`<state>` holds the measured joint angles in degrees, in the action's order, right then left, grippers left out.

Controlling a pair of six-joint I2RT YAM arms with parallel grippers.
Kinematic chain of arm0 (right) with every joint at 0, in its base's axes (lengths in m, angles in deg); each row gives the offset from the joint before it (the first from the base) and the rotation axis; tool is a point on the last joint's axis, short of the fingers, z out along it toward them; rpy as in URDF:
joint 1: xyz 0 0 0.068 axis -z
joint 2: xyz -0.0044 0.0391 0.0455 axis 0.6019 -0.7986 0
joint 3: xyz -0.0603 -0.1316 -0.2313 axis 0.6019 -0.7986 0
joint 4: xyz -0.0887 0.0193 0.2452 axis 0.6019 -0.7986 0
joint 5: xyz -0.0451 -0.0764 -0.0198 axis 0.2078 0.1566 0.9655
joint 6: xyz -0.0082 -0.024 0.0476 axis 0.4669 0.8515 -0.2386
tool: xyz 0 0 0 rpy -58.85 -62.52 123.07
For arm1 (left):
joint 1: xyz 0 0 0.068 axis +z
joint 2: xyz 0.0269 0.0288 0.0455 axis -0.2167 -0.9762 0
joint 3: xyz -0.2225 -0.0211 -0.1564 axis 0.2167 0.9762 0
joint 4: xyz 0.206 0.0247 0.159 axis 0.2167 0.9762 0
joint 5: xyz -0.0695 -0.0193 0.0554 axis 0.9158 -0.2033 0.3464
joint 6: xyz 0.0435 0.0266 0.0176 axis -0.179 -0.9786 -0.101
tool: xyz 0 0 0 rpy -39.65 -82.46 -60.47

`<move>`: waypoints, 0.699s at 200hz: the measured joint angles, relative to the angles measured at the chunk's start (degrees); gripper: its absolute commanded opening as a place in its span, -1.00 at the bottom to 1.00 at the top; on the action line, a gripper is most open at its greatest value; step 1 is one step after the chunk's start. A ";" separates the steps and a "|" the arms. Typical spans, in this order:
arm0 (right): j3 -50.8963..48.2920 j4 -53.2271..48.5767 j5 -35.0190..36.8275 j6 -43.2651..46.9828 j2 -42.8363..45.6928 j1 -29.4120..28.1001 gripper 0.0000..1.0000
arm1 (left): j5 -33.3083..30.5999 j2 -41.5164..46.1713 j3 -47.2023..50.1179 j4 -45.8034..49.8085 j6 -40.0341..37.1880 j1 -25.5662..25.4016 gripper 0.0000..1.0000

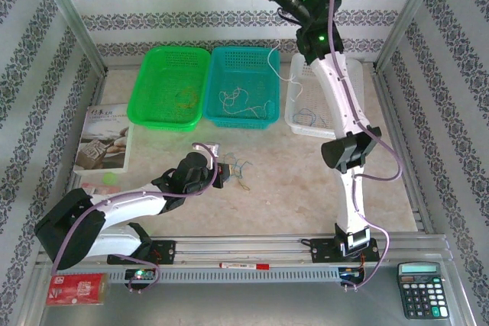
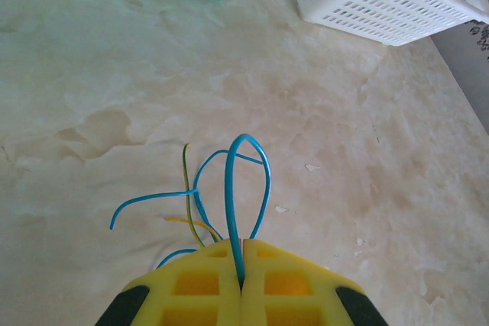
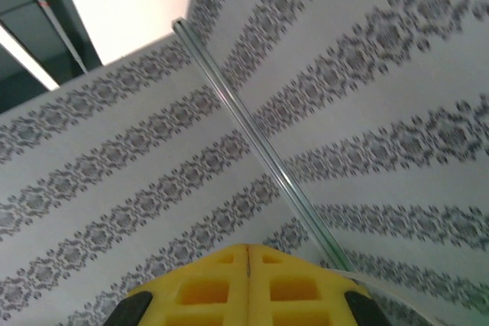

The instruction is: Untangle the cables

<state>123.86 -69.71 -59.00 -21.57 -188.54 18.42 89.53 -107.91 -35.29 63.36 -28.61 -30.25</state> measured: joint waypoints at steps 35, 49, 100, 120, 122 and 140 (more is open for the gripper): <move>0.39 -1.16 -0.02 0.68 -0.55 0.02 -1.00 | -0.02 0.17 0.28 0.68 0.11 0.00 -1.00; 1.99 -1.53 0.02 0.87 -0.57 0.11 -1.00 | -0.02 0.17 0.28 0.70 0.11 0.00 -1.00; 5.35 -0.46 0.20 0.92 0.07 0.50 -1.00 | -0.02 0.17 0.28 0.70 0.11 0.00 -1.00; 5.38 -0.42 0.24 0.90 0.11 0.48 -1.00 | -0.02 0.17 0.28 0.70 0.13 0.00 -1.00; 5.38 -0.42 0.24 0.87 0.11 0.48 -1.00 | -0.02 0.17 0.28 0.70 0.11 0.00 -1.00; 5.38 -0.44 0.22 0.83 0.11 0.48 -1.00 | 0.00 0.11 0.28 0.68 0.15 0.00 -1.00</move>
<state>129.23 -70.15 -58.78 -20.74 -188.43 18.90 89.53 -107.80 -35.00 64.04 -28.46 -30.25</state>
